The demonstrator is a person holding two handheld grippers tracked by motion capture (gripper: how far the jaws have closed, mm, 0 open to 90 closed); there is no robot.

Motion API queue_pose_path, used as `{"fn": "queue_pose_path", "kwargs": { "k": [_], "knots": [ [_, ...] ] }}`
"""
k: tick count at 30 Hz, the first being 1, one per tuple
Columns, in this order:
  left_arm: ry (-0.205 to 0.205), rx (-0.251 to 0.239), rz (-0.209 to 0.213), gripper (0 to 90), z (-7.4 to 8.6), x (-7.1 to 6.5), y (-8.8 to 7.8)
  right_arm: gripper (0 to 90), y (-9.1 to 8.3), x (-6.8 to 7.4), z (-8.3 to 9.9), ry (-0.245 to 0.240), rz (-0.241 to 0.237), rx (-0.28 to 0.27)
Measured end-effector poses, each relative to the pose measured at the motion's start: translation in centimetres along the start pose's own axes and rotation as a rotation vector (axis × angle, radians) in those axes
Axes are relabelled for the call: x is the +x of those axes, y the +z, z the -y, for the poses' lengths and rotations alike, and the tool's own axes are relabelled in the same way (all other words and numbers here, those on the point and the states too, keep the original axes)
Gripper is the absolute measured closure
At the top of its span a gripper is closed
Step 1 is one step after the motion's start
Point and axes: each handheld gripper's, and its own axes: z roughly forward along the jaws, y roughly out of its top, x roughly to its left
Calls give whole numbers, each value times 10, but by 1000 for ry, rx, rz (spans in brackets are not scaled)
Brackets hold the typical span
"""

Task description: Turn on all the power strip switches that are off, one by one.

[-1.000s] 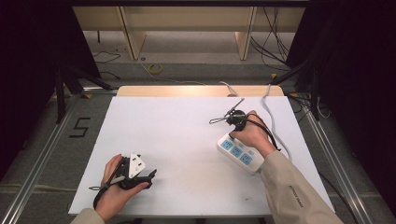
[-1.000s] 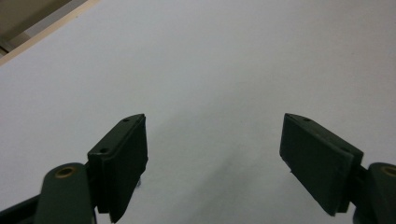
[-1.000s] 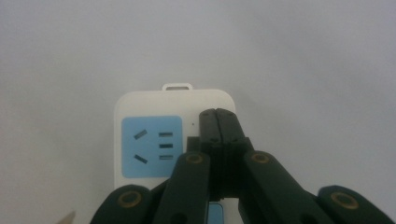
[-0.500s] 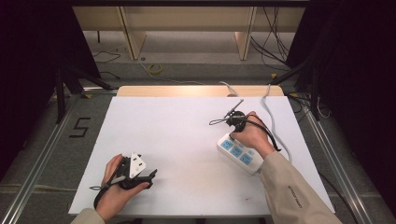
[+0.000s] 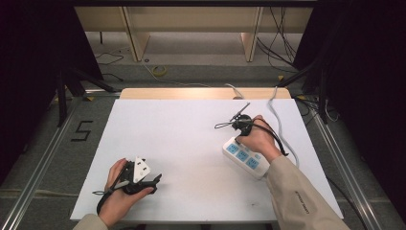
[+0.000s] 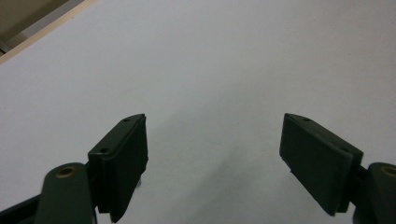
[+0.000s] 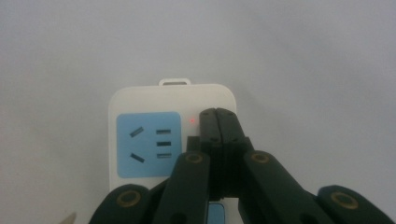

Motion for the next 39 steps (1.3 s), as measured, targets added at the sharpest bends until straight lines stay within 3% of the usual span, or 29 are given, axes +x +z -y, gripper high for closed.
{"fn": "queue_pose_path", "kwargs": {
  "k": [8,14,20,35,39],
  "knots": [
    [-1,0,3,235,1,0,0,900,-3,-1,5,16,-16,-44],
    [-1,3,2,234,1,0,0,900,-13,-3,12,37,-47,-122],
    [-3,8,8,234,2,-1,0,900,-17,0,17,36,-66,-135],
    [-14,12,19,233,4,0,0,850,-23,17,34,-18,-94,-173],
    [-21,8,18,233,4,0,1,814,-26,23,42,-26,-144,-222]
  ]
}}
